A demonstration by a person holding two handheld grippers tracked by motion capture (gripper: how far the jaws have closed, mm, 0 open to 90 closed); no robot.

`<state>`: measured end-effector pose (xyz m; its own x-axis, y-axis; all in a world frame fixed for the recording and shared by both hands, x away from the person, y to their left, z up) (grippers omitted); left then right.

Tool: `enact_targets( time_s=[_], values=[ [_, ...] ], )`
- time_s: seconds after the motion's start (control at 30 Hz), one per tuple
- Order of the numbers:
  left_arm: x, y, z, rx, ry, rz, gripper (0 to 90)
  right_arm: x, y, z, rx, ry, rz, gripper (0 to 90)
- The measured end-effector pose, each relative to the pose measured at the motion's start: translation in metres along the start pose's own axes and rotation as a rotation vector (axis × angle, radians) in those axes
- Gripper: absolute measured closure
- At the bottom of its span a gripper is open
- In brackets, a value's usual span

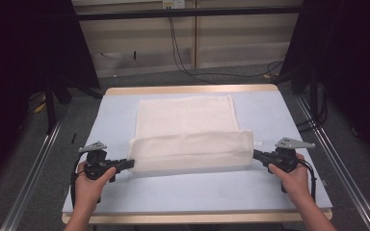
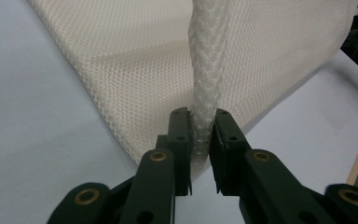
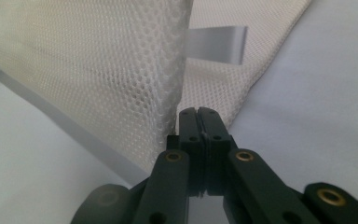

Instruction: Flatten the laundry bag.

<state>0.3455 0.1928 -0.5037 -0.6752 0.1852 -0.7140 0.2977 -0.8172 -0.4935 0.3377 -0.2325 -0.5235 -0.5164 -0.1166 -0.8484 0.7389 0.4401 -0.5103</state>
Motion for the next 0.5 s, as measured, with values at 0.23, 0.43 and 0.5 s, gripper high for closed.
enact_targets(
  time_s=[0.23,0.43,0.5],
  values=[
    [0.000,0.001,0.001,0.005,-0.003,-0.009,64.4,0.003,-0.003,-0.002,-0.021,-0.005,-0.003,90.0],
    [-0.003,-0.006,-0.004,-0.002,-0.014,0.013,48.5,0.005,-0.004,-0.005,-0.037,-0.007,-0.007,90.0],
    [-0.002,-0.010,-0.006,-0.007,-0.019,0.006,44.2,0.006,-0.004,-0.005,-0.039,-0.011,-0.013,90.0]
  ],
)
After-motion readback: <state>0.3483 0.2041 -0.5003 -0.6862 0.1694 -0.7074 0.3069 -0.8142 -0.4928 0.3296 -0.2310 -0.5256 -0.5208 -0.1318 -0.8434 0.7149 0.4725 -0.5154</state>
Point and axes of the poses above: each handheld gripper's, and its own axes: y roughly forward along the jaws, x roughly out of its underside, z roughly to its right, the point moved 10 cm from there along y, roughly forward along the jaws, and after that the axes turned 9 degrees about x, right-handed, at the moved point
